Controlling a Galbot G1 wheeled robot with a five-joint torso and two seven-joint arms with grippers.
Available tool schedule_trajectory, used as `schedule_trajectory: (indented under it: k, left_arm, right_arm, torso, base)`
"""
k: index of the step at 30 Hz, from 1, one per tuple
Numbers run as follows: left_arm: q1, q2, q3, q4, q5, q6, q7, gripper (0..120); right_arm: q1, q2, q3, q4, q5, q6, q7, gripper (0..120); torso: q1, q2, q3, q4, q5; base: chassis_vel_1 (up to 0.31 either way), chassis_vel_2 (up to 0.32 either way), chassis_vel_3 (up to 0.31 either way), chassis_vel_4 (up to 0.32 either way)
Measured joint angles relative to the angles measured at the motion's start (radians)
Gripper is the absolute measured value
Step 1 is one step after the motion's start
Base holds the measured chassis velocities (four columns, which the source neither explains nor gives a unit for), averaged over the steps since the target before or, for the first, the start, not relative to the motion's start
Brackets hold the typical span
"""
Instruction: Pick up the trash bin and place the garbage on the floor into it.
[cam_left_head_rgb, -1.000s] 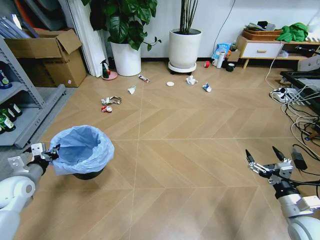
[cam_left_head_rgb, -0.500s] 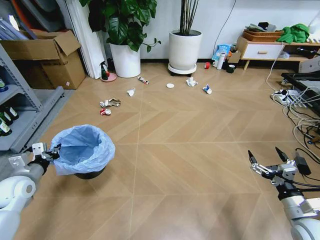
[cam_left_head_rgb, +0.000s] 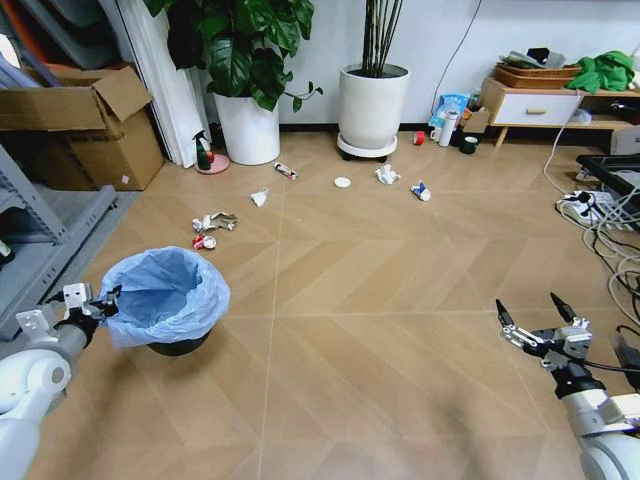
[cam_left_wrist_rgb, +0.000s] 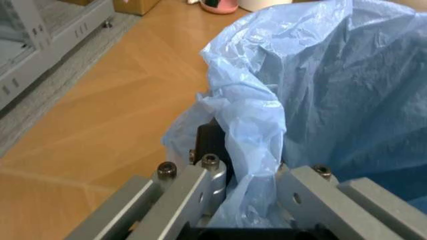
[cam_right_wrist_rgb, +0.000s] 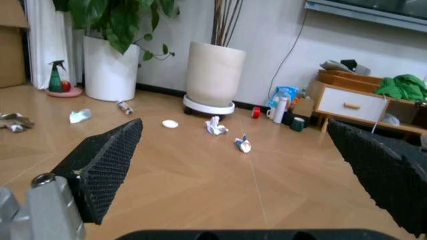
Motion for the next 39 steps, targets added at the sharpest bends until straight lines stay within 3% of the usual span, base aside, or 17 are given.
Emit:
schedule_trajectory:
  k: [19,39]
  left_arm:
    - [-0.004,0.0,0.002,0.001,-0.004,0.0,-0.001,0]
    - [-0.005,0.0,-0.001,0.001,-0.01,0.003,-0.002,0]
  right_arm:
    - [0.011,-0.002,-0.004,-0.008,-0.009,0.016,0.0,100]
    - [0.008,-0.002,0.0,-0.005,-0.011,0.024,-0.005,100]
  torso:
    - [0.0,0.0,0.0,-0.0002,-0.0007]
    - [0.0,0.0,0.0,-0.0001,-0.0002]
  base:
    - [-0.165,0.224,0.163,-0.222]
    - [-0.051,0.244,0.044,-0.249]
